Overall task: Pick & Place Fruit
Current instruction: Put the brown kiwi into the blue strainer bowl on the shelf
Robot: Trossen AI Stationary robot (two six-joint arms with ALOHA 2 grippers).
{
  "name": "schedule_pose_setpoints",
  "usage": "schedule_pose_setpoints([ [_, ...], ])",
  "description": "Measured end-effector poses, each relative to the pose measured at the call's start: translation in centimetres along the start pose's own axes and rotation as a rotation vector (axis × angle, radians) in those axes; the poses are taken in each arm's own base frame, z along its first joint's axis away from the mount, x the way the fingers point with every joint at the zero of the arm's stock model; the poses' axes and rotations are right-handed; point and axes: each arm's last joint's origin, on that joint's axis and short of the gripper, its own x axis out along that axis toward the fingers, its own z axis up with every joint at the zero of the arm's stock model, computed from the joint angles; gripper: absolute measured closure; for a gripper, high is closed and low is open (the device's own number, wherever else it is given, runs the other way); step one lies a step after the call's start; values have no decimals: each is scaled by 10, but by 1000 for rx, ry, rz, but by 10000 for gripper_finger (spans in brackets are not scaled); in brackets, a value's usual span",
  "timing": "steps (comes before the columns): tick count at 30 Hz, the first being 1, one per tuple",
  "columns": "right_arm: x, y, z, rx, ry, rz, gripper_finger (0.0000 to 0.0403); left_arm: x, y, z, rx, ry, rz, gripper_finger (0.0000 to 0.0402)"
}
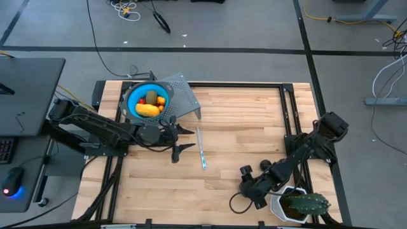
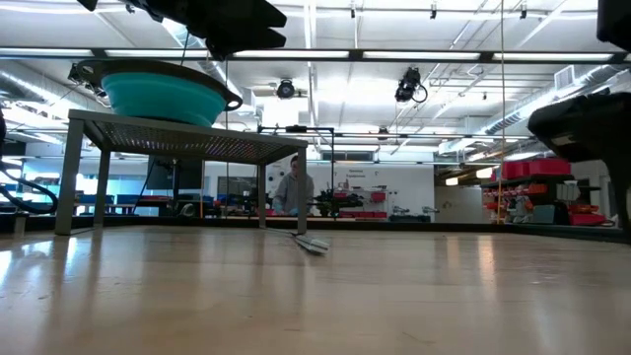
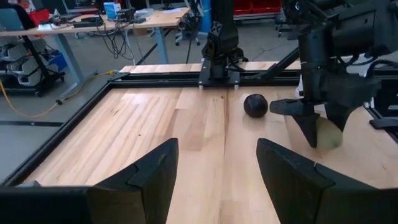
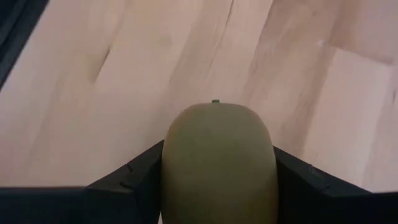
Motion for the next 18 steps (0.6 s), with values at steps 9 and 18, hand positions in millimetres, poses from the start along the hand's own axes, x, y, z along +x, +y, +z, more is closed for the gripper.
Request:
schedule_pose_setpoints([
  [9,-31,-21,27,125,-299,-235,179,-4,-11,3,249,-47,-69,175],
  [18,-45,-77,56,303,-531,-352,179,-12,-35,1,779,-69,-6,175],
])
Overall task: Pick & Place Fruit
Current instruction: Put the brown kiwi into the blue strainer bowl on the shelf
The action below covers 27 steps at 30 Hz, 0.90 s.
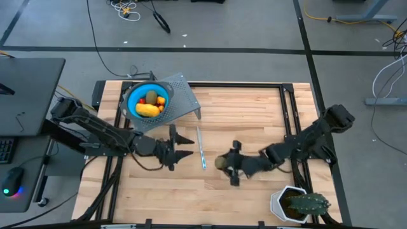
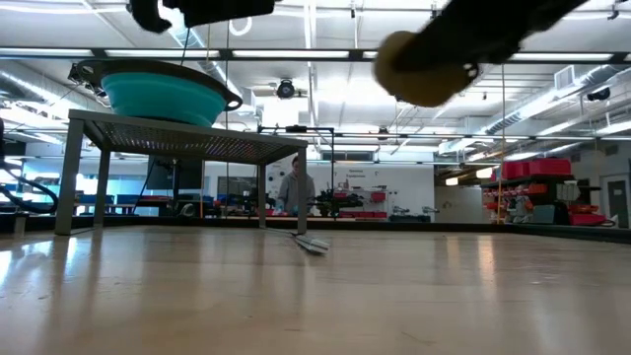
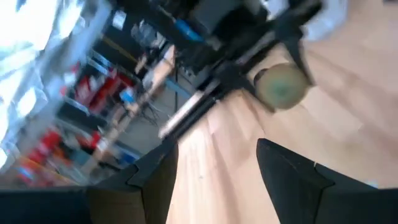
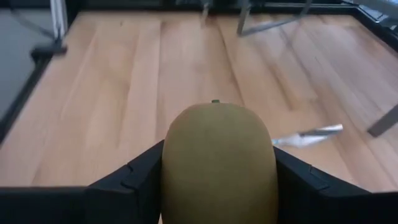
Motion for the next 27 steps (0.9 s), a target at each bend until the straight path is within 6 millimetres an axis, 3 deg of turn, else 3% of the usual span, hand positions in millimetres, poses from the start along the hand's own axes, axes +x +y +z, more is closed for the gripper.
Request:
schedule_pose_setpoints([
  [5,16,-29,19,110,-80,59,176,6,-23,0,230,34,-40,165],
  [11,31,-55,27,191,-99,216,174,14,-43,-2,307,71,-45,119],
  [20,59,-54,22,170,-196,312,174,22,-51,-2,304,24,-62,34],
  [27,72,-56,23,163,-317,316,174,25,-46,0,267,-60,-83,3],
])
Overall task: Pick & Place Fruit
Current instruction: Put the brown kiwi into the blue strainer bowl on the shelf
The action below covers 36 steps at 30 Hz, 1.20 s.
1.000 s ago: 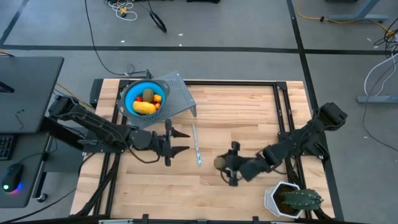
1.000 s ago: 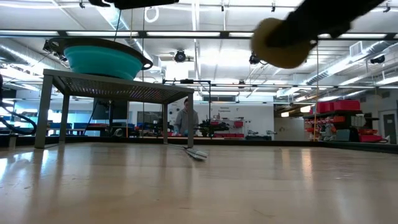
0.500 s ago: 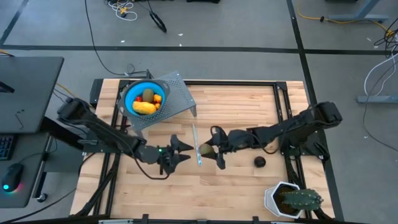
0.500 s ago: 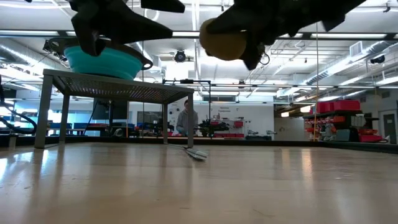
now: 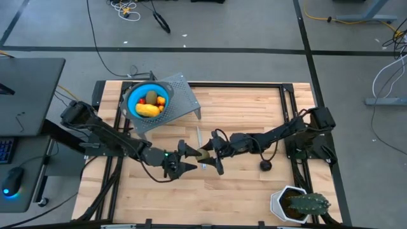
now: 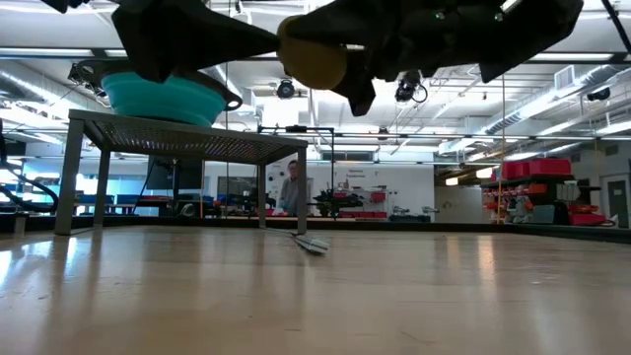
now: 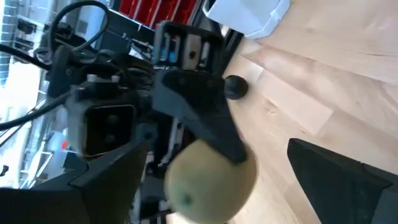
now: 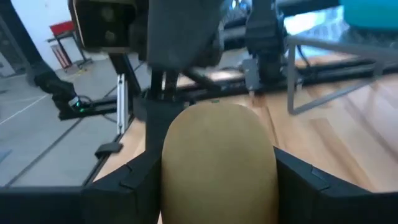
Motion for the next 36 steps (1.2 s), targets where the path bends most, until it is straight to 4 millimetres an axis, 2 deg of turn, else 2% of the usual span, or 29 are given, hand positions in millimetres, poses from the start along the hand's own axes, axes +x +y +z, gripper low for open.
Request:
schedule_pose_setpoints([
  [12,21,-3,15,-11,-77,-3,174,1,3,-3,39,64,48,4],
  [27,21,-3,17,-13,-101,-24,173,1,4,-5,35,125,87,5],
  [36,21,-3,17,-13,-101,-24,173,0,5,-6,34,150,103,40],
])
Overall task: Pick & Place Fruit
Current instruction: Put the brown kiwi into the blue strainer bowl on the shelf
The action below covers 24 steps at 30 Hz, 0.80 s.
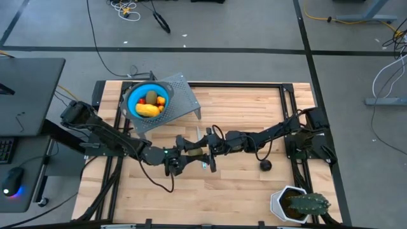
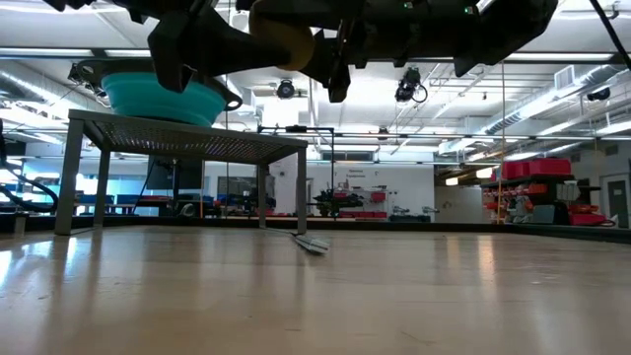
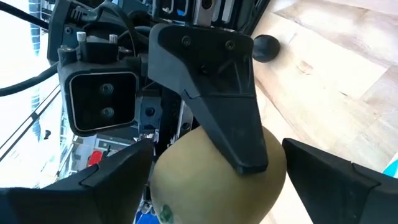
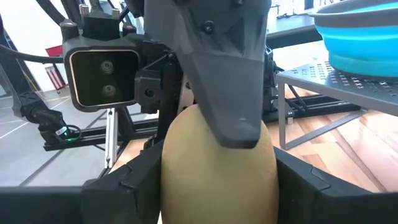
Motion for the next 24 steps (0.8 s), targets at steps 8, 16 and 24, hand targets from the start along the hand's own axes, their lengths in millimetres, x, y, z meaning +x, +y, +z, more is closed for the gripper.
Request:
schedule_pose_setpoints([
  [8,0,0,1,-14,-3,1,173,0,0,0,4,2,1,64],
  [16,0,-1,1,-22,-2,-2,173,0,0,0,4,1,1,79],
  [24,0,-8,2,-21,-2,-13,166,-1,-1,1,-2,4,1,82],
])
